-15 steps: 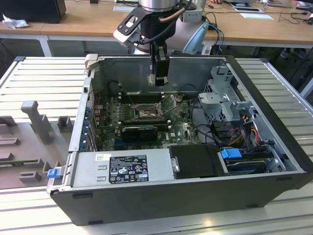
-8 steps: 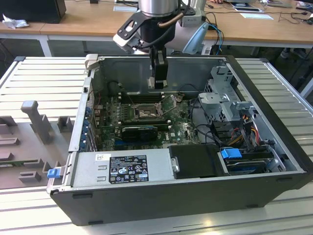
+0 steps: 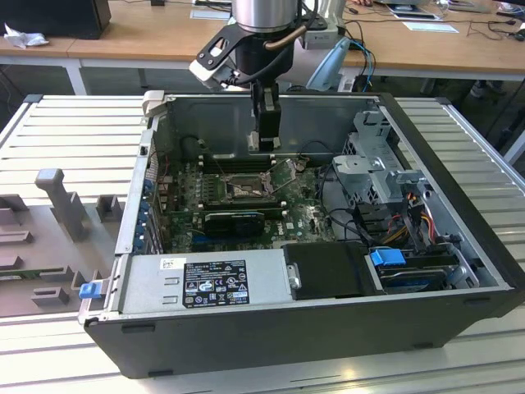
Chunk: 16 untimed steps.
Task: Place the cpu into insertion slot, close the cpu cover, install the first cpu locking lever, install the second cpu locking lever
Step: 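Place the cpu into insertion slot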
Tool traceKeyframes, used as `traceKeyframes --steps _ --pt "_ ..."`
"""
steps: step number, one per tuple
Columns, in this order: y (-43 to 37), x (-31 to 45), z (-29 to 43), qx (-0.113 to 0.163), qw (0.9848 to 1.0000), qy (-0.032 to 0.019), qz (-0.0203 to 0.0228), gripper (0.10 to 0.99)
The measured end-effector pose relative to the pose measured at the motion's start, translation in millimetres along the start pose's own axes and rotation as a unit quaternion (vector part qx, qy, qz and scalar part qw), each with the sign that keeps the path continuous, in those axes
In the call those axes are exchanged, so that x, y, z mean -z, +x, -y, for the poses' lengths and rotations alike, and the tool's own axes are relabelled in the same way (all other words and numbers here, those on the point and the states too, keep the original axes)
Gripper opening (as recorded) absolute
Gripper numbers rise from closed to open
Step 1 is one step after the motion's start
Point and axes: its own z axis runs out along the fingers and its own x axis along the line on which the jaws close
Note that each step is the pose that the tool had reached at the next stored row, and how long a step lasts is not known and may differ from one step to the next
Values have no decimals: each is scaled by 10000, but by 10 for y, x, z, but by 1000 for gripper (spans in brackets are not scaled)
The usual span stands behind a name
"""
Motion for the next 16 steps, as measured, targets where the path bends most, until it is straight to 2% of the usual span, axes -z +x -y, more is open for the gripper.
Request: traceKeyframes --steps 13,16 --pt "-2 -103 8 -118 9999 6 9 529" --pt "-3 -156 12 -119 9999 8 10 529"
